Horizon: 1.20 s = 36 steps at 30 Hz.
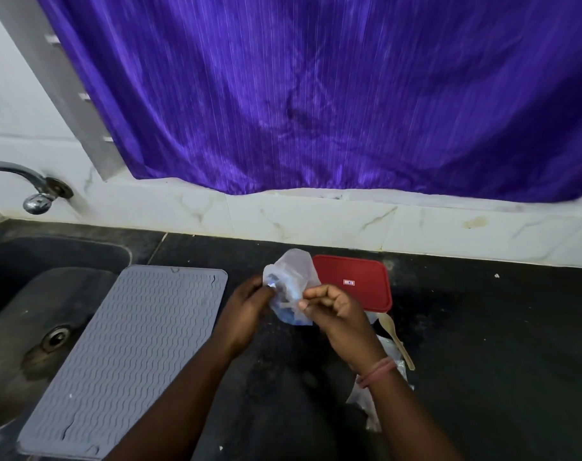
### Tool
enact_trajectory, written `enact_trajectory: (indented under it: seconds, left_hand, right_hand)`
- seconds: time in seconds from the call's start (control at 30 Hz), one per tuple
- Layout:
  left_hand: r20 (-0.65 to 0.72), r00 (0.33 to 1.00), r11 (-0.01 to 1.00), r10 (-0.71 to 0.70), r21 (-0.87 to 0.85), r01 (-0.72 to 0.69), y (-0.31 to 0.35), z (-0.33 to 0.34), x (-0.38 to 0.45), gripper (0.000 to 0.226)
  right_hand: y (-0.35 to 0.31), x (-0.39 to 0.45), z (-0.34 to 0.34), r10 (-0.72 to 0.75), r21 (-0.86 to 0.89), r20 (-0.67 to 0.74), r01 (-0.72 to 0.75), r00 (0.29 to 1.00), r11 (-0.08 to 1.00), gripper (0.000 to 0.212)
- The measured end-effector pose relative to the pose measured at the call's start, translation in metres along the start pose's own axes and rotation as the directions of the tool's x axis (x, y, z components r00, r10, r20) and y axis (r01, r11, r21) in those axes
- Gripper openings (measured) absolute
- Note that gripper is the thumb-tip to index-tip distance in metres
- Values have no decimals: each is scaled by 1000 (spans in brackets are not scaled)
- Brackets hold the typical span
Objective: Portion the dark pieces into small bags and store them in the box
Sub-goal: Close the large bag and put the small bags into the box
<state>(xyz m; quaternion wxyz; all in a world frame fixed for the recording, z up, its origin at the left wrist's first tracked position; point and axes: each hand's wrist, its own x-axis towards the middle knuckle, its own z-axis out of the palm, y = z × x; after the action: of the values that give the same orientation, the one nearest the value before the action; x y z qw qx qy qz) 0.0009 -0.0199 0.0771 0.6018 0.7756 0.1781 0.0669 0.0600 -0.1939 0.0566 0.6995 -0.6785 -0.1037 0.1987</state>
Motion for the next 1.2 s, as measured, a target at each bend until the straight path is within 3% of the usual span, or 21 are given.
enact_trajectory:
  seconds: [0.1,0.17,0.23,0.33,0.43,0.6,0.7,0.77,0.83,0.9,0.97,1.03,1.13,1.2]
  left_hand:
    - [67,998,998,20,52,-24,6,-16,1,36]
    - [99,995,991,12,129,-25,8,-23,6,36]
    - [109,994,988,-10,156,-8,8,-26,10,30]
    - [42,999,996,-33,79,30,6,-28,10,11]
    - [-61,998,999,-28,40,31,2,-24,12,5]
    - [-128,990,998,57,-24,-60,-1,-11,7,15]
    - [-106,976,980,189,90,-180,-1,-10,4,22]
    - [-79,957,926,279,285,-247,-3,-14,5,25]
    - [-15,956,844,292,473,-251,-6,-14,6,34]
    - [59,958,755,282,603,-259,-8,-7,4,47]
    - [140,947,681,289,665,-306,-7,2,2,48]
    - [183,947,733,262,601,-319,-1,10,-2,37]
    - [188,973,905,131,377,-194,7,14,-5,18]
    - [155,985,912,81,387,-136,9,12,-3,14]
  right_hand:
    - [-3,3,-7,-21,-8,10,21,1000,1000,18]
    - [-4,5,-11,-49,-12,-10,49,999,999,22]
    - [-6,6,-15,-55,-28,58,57,997,998,32]
    - [-10,3,-20,22,-82,243,-2,970,997,45]
    - [-13,-1,-17,94,-116,297,-62,950,991,39]
    - [1,3,1,180,-287,257,-103,949,952,43]
    - [6,7,5,191,-441,75,-140,979,886,26]
    - [6,10,4,60,-563,-102,-107,993,819,14]
    - [8,11,3,-176,-641,-216,-4,960,768,13]
    - [8,10,7,-393,-717,-224,123,892,686,20]
    - [4,8,12,-502,-735,-215,200,838,648,27]
    - [0,10,13,-539,-722,-240,222,808,655,27]
    - [-1,13,9,-536,-708,-327,174,778,684,20]
    - [0,12,6,-530,-705,-325,173,783,688,21]
